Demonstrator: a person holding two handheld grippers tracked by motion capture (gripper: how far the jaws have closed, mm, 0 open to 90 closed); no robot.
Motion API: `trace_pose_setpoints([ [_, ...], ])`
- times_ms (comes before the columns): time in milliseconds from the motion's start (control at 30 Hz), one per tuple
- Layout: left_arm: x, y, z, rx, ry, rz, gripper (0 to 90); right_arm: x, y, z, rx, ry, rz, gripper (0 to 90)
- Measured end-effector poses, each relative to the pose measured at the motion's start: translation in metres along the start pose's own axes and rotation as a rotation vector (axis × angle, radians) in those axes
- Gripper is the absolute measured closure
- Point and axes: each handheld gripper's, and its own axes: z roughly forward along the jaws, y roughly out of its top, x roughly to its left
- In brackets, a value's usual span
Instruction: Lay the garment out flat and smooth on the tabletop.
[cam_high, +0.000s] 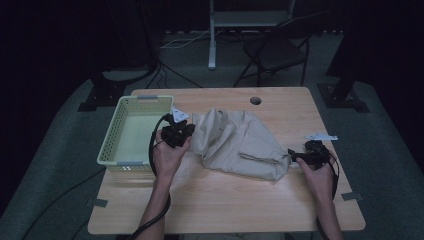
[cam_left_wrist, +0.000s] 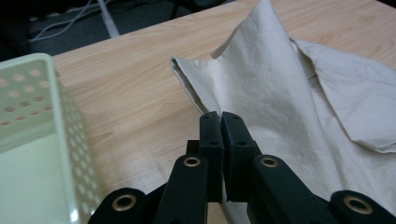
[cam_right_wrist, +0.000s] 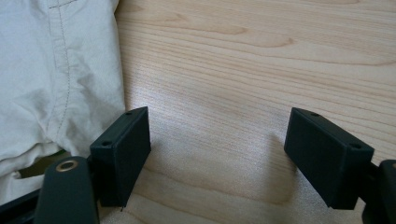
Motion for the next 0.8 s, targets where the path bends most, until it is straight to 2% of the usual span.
trace_pose_setpoints([
  [167, 0.004, 0.001, -0.004, -0.012, 0.011, -0.015, 88.8, 0.0, 0.0, 0.0, 0.0, 0.0, 0.001, 21.8],
  [400, 0.006, 0.0, -0.007, -0.018, 0.033, -0.01, 88.8, 0.0, 0.0, 0.0, 0.0, 0.0, 0.001, 21.8],
  [800, 0.012, -0.001, -0.013, -0.037, 0.057, -0.029, 88.7, 0.0, 0.0, 0.0, 0.0, 0.0, -0.001, 21.8],
])
